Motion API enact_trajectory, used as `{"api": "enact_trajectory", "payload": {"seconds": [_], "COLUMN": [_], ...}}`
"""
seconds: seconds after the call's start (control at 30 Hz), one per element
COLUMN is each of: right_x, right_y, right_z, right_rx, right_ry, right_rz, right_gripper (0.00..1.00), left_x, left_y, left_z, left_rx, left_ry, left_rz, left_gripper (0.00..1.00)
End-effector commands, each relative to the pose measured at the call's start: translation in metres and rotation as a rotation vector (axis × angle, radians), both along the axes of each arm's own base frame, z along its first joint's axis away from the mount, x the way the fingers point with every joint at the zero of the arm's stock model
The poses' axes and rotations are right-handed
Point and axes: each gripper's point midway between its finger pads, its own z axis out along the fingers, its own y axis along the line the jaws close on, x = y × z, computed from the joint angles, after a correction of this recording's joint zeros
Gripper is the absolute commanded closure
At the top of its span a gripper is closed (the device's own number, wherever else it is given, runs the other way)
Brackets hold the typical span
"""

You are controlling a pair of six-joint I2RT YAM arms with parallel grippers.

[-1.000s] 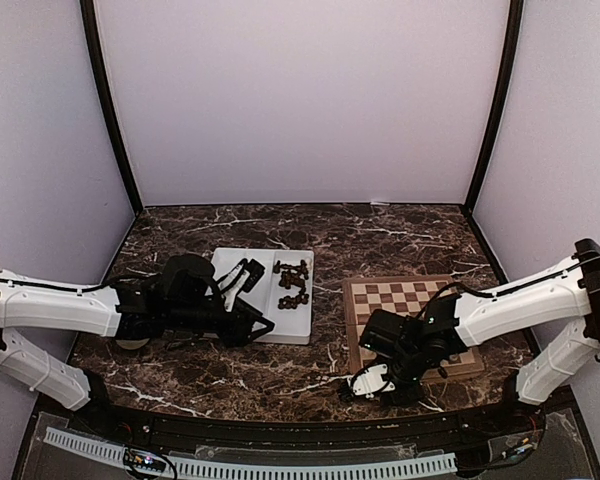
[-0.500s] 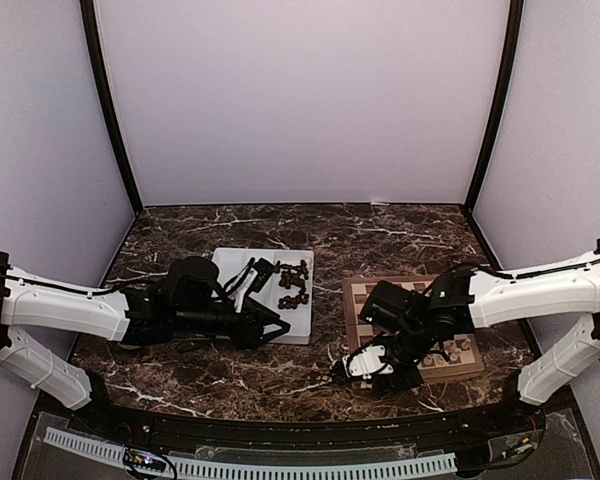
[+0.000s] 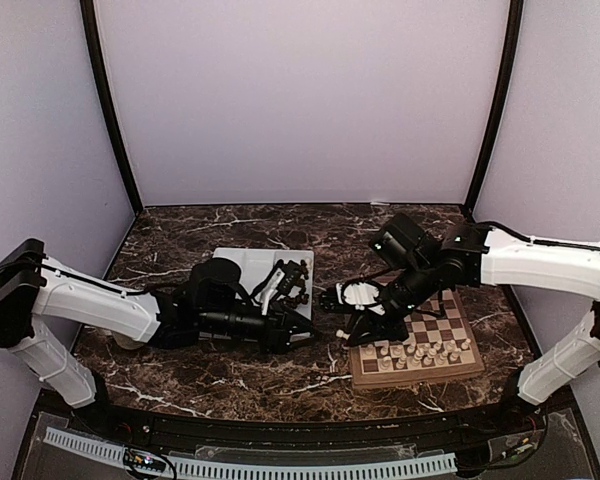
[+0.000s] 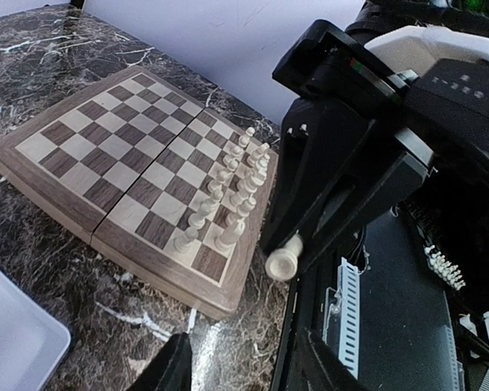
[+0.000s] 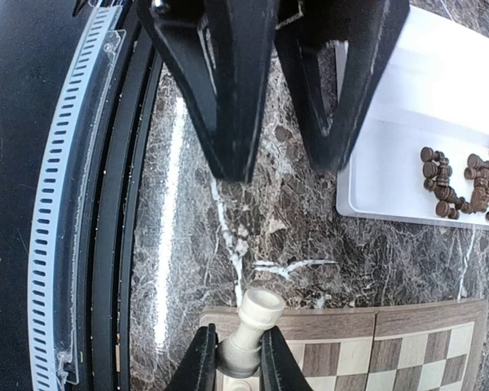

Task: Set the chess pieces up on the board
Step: Pass from the right arm to the left, then place the rook at a1.

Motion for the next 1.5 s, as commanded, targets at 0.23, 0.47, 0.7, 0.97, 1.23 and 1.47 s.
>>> {"api": "enact_trajectory", "payload": {"seconds": [0.23,0.47,0.7,0.97,1.23,1.47], "right_x": [0.005,0.005,0.005,0.022,0.108,0.165], "right_y": [0.019,0.017,0.012,-0.045,-0.137,-0.193], "right_z": [0.022,0.018,0.013,0.036,0.04,0.031], "right_rx": [0.085,0.078,0.061,0.115,0.221,0.29], "right_ry": [0.011,0.003,-0.008,0.055,-0.017,-0.061], "right_rz": [0.008,0.007,0.007,-0.049,-0.477,-0.822], "right_gripper": [0.87,0.86,0.82,0.61,0.56,0.55], "left_x": [-0.012,-0.013,-0.014,-0.005,-0.018,-0.023], "left_y": [-0.047,-0.052,-0.054,-0.061,-0.075,-0.096], "left_z": [0.029,0.029,0.031,0.026,-0.015,-0.04], "left_rx": [-0.157,-0.158,-0.16,0.037,0.508,0.74], "left_ry": [0.117,0.122,0.115,-0.049,-0.286,-0.455], "left_rz": [-0.18,-0.206,-0.225,-0.192,-0.287,-0.35], "left_gripper": [0.57,0.74,0.92,0.94,0.94,0.95]}}
